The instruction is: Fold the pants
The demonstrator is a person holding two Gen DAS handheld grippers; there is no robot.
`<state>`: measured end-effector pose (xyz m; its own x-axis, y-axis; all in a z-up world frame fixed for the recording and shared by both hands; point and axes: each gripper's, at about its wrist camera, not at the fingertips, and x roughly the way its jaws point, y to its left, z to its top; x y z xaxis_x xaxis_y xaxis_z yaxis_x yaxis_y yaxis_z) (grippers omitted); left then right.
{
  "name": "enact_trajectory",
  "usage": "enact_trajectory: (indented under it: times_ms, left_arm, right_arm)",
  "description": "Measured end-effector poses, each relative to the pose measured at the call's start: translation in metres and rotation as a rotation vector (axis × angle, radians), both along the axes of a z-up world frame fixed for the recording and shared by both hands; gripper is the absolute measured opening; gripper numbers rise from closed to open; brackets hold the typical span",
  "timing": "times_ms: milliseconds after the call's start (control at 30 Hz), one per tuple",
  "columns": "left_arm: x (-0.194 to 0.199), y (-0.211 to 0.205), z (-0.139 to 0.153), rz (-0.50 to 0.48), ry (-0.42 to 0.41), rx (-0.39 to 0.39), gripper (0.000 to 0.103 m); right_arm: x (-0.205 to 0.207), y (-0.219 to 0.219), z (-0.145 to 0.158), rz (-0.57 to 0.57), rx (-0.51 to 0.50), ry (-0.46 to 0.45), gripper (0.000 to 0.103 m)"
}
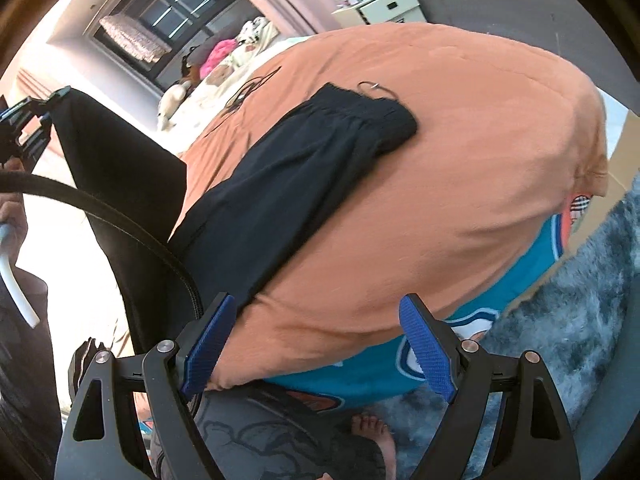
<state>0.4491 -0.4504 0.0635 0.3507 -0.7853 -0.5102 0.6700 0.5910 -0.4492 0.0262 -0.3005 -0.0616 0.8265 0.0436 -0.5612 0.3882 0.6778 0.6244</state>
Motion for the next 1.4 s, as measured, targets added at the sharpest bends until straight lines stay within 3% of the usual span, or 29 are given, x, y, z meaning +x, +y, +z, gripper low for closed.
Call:
enact_trajectory:
  times_ms: [600,633,700,733,767,867,1400]
  left_arm:
    - [-0.040,-0.122,-0.068,-0.204,0.109,0.093,0.008]
    - [-0.044,-0.129,-0.074,-0.221,0.116,0.122,0.013]
    - [-0.053,-0.137,-0.086,-0.263,0.142,0.166,0.042]
    - [-0.056,-0.137,-0.090,-0.288,0.156,0.170,0.066]
    - [-0.060,-0.134,-0.092,-0.299,0.156,0.167,0.077]
    - [-0.066,-0.114,-0.091,-0.291,0.120,0.163,0.084]
    - [-0.030,0.043,-0.100,-0.010,0.081,0.220,0.085]
  right_arm:
    - [-0.047,-0.014,0.041,-0.191,-0.081,0.060,0.083]
    - [-0.049,-0.012,0.043,-0.195,-0.080,0.060,0.083]
    - [-0.053,-0.008,0.046,-0.200,-0.076,0.056,0.083]
    - [-0.054,-0.006,0.047,-0.201,-0.077,0.054,0.083]
    - [-0.055,-0.003,0.047,-0.204,-0.079,0.054,0.083]
    - [-0.056,0.000,0.044,-0.203,-0.079,0.050,0.083]
    - [0.003,-0.012,0.033,-0.076,-0.085,-0.021,0.082]
